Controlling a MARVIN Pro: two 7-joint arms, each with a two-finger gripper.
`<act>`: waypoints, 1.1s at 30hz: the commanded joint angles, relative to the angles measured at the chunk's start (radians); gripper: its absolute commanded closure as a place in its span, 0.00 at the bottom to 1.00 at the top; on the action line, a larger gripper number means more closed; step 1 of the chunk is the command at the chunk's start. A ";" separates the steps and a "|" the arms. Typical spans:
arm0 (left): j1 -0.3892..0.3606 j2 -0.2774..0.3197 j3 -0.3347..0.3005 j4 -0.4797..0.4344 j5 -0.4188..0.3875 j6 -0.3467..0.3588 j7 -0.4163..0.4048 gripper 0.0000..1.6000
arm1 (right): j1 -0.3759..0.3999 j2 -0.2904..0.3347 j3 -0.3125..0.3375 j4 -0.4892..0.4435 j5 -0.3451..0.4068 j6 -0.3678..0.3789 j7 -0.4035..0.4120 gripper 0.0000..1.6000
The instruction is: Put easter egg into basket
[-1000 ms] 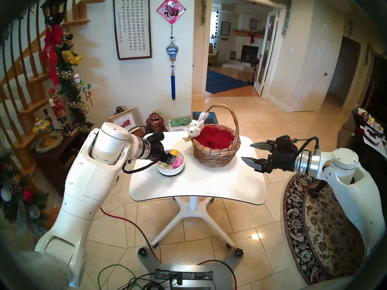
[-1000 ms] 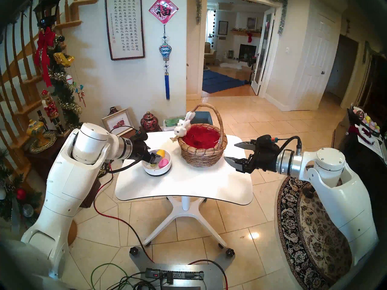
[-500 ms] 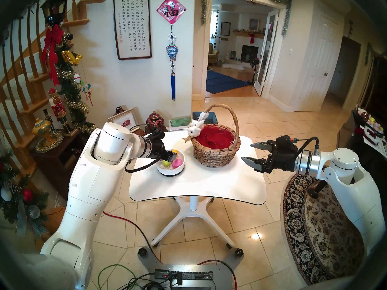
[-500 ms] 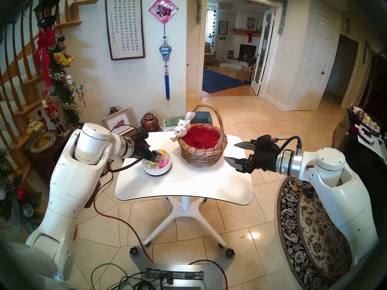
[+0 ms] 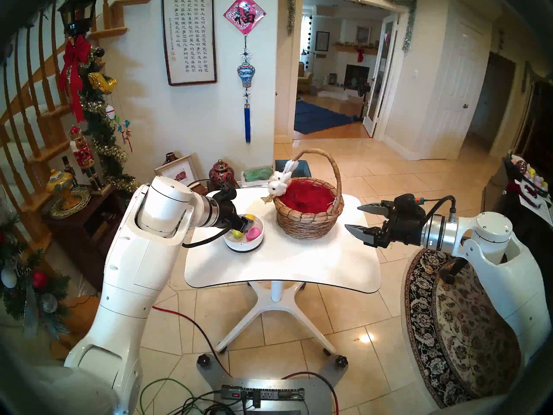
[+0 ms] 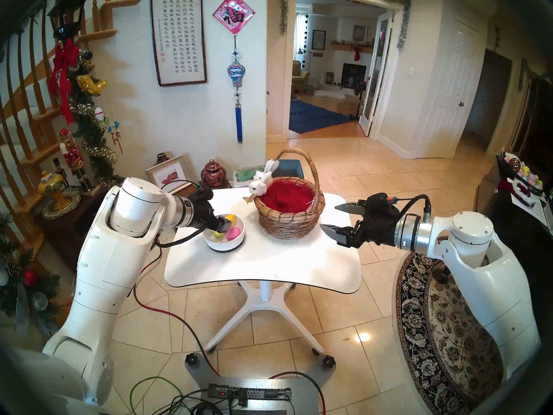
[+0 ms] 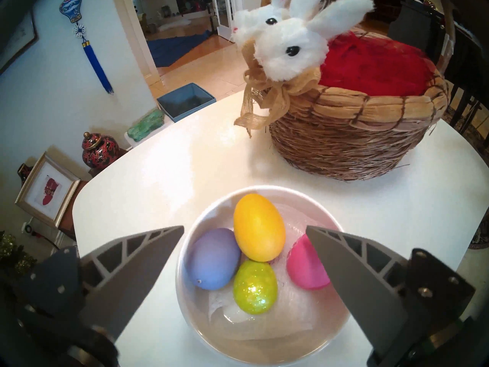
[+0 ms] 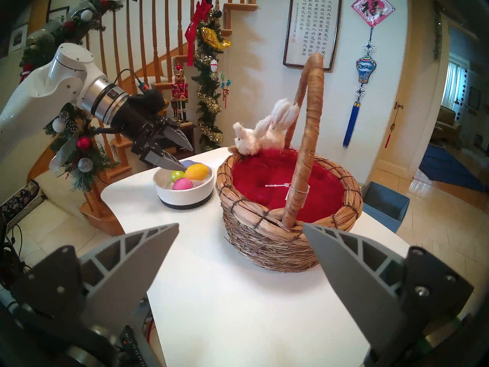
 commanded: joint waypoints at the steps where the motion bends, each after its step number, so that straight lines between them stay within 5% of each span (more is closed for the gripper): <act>1: -0.028 -0.035 -0.008 0.012 0.031 -0.002 -0.046 0.00 | -0.001 0.003 0.005 -0.002 0.000 -0.001 0.001 0.00; 33: -0.016 -0.063 -0.026 0.018 0.054 -0.002 -0.111 0.02 | -0.001 0.005 0.004 -0.001 0.001 -0.002 0.000 0.00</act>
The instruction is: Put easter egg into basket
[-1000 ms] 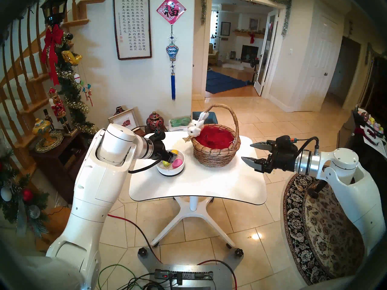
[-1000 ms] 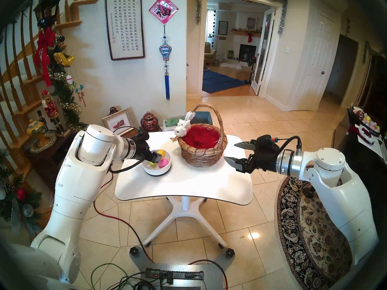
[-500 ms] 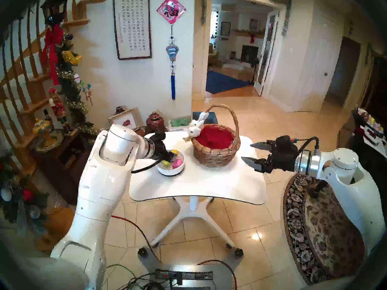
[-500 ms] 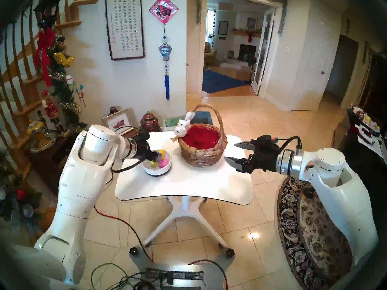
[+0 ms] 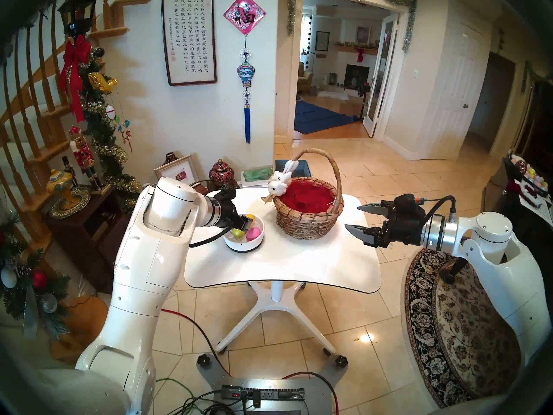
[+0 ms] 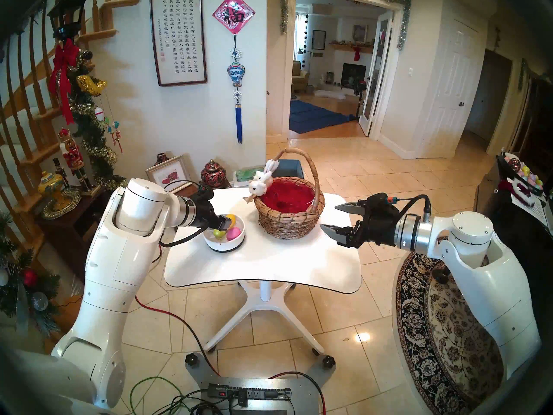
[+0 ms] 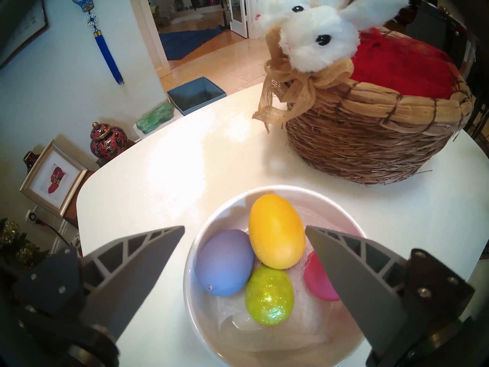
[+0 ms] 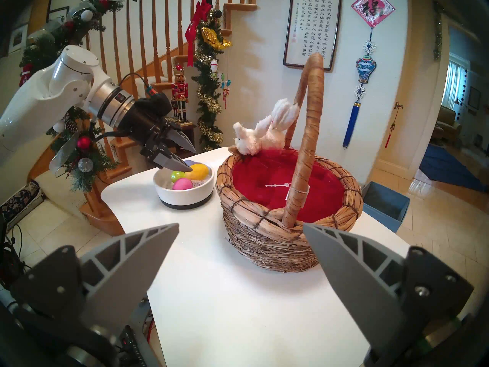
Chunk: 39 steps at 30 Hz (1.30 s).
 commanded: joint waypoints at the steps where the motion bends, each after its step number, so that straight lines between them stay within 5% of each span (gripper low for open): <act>1: -0.005 0.006 0.007 -0.017 -0.023 -0.002 -0.103 0.04 | 0.000 0.003 0.005 -0.001 -0.001 -0.001 0.001 0.00; 4: -0.005 0.008 0.007 -0.017 -0.023 -0.002 -0.110 0.09 | 0.000 0.003 0.005 -0.001 0.000 -0.002 0.001 0.00; 10: 0.001 0.012 0.016 -0.022 -0.037 -0.002 -0.098 0.03 | 0.000 0.004 0.005 -0.001 0.000 -0.002 0.001 0.00; 39: 0.001 0.009 0.039 -0.018 -0.040 -0.002 -0.087 0.08 | -0.001 0.005 0.005 -0.001 0.001 -0.003 0.000 0.00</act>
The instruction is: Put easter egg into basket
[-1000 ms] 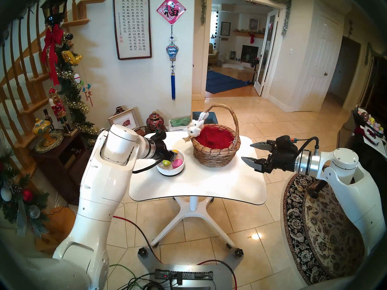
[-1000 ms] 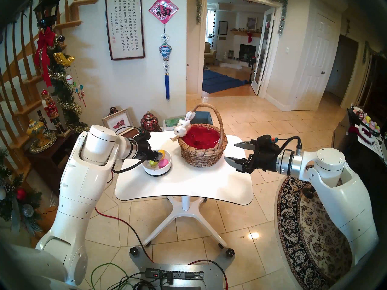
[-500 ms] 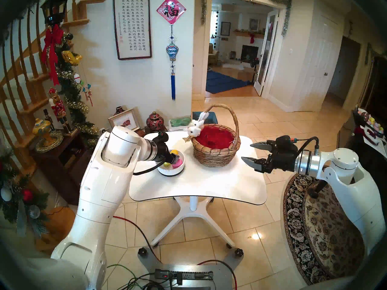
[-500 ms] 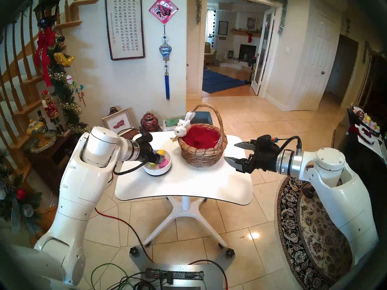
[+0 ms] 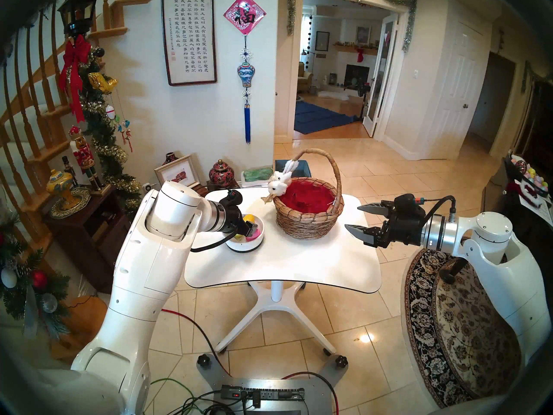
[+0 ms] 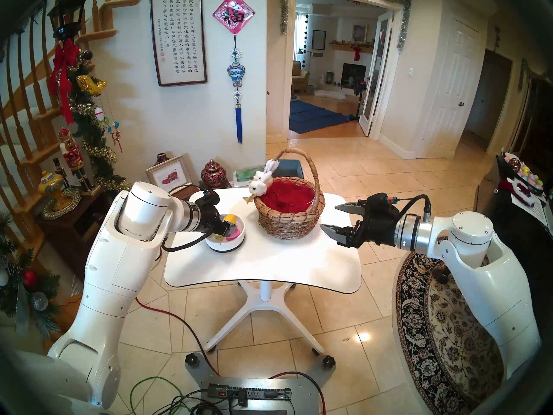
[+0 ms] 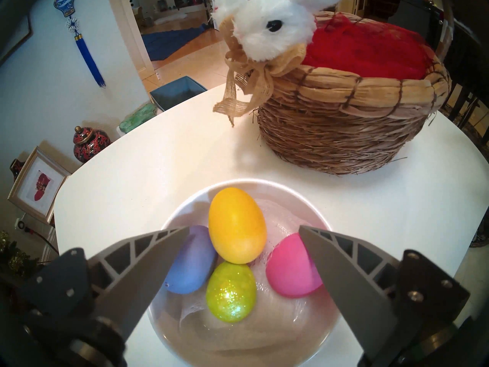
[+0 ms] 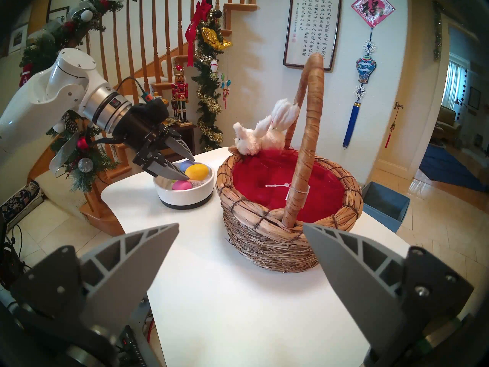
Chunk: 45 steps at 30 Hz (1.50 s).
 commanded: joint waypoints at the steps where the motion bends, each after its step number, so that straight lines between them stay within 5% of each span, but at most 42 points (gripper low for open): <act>1: -0.017 -0.018 -0.007 0.001 0.010 -0.002 -0.087 0.08 | -0.001 0.003 0.006 -0.002 -0.001 -0.002 0.001 0.00; 16: -0.019 -0.049 -0.016 0.005 0.046 -0.002 -0.091 0.11 | -0.001 0.004 0.005 -0.002 0.000 -0.002 0.001 0.00; 25: -0.018 -0.068 -0.024 0.007 0.069 -0.002 -0.101 0.23 | -0.001 0.004 0.005 -0.002 0.000 -0.002 0.000 0.00; 45: -0.015 -0.093 -0.029 0.017 0.115 -0.002 -0.109 0.20 | -0.001 0.005 0.005 -0.002 0.001 -0.003 -0.001 0.00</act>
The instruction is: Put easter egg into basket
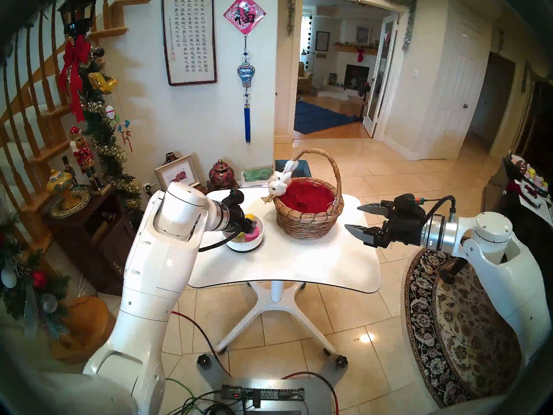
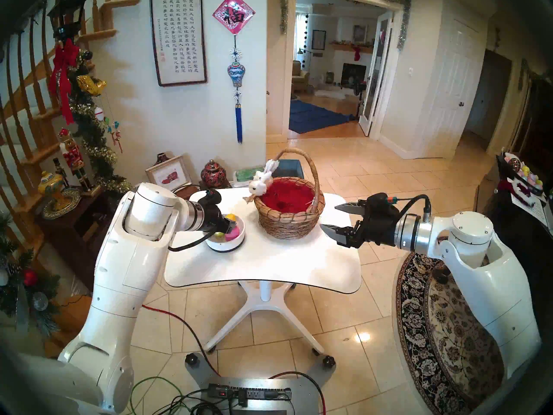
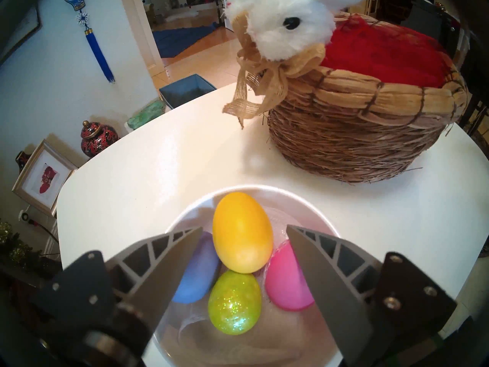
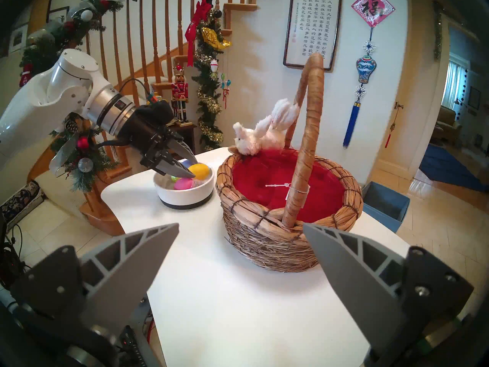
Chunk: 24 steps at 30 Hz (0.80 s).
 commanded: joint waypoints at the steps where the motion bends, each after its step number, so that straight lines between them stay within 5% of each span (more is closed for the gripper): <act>1: -0.013 -0.013 0.000 -0.004 0.008 -0.002 -0.105 0.21 | 0.000 0.003 0.006 -0.002 0.000 -0.001 0.001 0.00; 24: -0.011 -0.029 -0.002 0.007 0.032 -0.002 -0.105 0.40 | -0.001 0.004 0.005 -0.002 0.000 -0.002 0.000 0.00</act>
